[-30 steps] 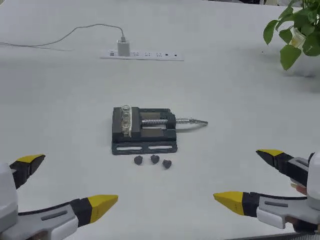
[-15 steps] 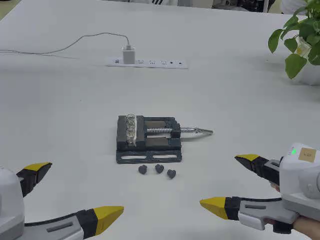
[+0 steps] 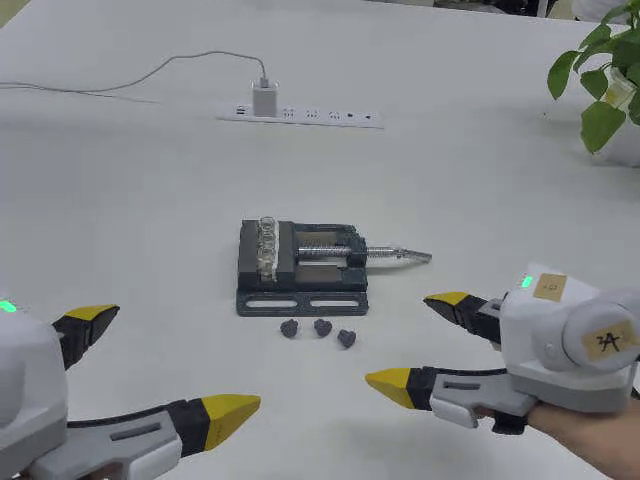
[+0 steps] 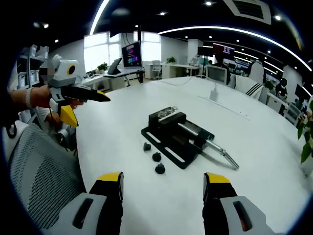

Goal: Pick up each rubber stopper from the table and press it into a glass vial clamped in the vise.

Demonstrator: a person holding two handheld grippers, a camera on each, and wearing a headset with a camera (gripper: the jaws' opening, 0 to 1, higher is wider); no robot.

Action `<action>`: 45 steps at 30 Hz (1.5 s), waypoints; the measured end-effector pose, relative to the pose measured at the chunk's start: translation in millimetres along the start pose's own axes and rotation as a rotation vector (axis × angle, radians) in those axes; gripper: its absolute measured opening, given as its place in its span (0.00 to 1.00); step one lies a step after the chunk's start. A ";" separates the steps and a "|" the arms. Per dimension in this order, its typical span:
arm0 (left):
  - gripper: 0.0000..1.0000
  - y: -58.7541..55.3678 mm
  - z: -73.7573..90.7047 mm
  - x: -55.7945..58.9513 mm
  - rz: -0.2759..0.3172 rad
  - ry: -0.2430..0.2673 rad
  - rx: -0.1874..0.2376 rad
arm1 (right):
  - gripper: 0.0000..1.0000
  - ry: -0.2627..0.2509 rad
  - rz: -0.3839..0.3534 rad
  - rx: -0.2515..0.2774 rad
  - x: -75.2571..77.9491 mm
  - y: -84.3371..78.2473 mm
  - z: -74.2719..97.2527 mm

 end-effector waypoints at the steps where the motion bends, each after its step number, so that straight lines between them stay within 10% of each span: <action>1: 0.99 0.0 -0.7 0.3 -0.001 -0.001 0.001 | 0.62 0.000 0.001 -0.001 -0.1 -0.5 -2.9; 45: 0.98 -12.2 -6.9 5.0 0.028 -0.014 -0.025 | 0.13 -0.043 -0.083 -0.067 -6.9 -16.7 -54.5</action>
Point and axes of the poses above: the centre of the closed fingertips' face, and the gripper's own axes: z roughly backward along the fingers, x roughly to its right, y roughly out of its top, the point moved 1 cm from there along z, roughly backward along the fingers, and after that the axes turned 8 degrees about z, right-handed, at the moved point
